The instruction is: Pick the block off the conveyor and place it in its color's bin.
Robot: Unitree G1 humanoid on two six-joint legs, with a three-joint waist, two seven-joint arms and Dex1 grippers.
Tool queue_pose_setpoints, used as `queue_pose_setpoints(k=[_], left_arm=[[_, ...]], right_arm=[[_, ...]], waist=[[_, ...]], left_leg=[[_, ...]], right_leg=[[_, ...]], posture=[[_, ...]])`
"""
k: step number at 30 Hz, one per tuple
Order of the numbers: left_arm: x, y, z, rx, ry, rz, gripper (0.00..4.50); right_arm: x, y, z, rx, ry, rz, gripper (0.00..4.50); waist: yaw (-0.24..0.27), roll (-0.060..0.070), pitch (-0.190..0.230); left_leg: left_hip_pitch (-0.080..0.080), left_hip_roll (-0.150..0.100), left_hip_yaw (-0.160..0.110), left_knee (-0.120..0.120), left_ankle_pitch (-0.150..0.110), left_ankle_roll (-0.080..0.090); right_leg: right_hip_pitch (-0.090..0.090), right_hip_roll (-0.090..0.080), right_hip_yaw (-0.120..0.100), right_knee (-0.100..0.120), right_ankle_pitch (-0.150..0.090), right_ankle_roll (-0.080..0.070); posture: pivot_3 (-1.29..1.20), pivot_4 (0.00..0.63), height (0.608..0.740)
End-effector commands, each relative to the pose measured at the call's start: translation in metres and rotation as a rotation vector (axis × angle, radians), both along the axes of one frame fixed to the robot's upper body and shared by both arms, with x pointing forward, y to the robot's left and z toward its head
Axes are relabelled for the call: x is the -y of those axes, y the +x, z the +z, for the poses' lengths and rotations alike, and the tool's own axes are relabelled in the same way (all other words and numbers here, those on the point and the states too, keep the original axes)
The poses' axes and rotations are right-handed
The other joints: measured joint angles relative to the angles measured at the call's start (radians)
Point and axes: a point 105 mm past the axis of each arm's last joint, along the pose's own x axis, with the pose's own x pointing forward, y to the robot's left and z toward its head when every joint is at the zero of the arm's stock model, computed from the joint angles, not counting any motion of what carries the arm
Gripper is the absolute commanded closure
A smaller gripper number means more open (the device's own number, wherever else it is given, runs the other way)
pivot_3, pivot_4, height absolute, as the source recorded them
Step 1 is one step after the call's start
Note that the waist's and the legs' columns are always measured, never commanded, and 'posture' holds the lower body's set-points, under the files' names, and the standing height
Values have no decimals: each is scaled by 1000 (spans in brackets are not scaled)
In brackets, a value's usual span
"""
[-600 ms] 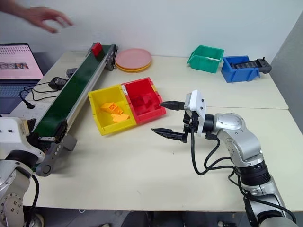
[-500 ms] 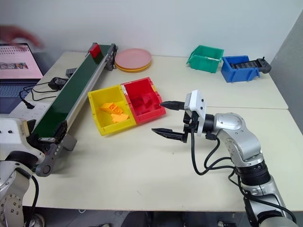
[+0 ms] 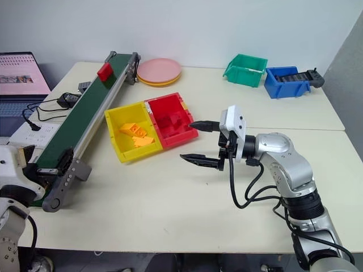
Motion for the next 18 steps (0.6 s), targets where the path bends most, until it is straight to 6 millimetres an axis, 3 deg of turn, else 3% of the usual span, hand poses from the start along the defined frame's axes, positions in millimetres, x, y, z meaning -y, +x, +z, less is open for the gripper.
queue_pose_setpoints(k=[1, 13, 18], left_arm=[[-2, -4, 13, 43, 37, -11, 44], [-18, -3, -8, -104, -61, 51, 44], [-22, 0, -6, -125, -66, 55, 44]], right_arm=[[-4, -11, 13, 35, 9, 83, 0], [-14, -20, 15, 88, -38, 145, 0], [-14, -20, 11, 93, -50, 138, 0]], waist=[[0, 0, 0], [-2, 0, 0], [-3, 0, 0]], left_leg=[[0, 0, 0, 0, 0, 0], [0, 0, 0, 0, 0, 0], [0, 0, -1, 0, 0, 0]], right_leg=[[0, 0, 0, 0, 0, 0], [0, 0, 0, 0, 0, 0], [0, 0, 0, 0, 0, 0]], posture=[[0, 150, 740], [0, 150, 740], [0, 150, 740]])
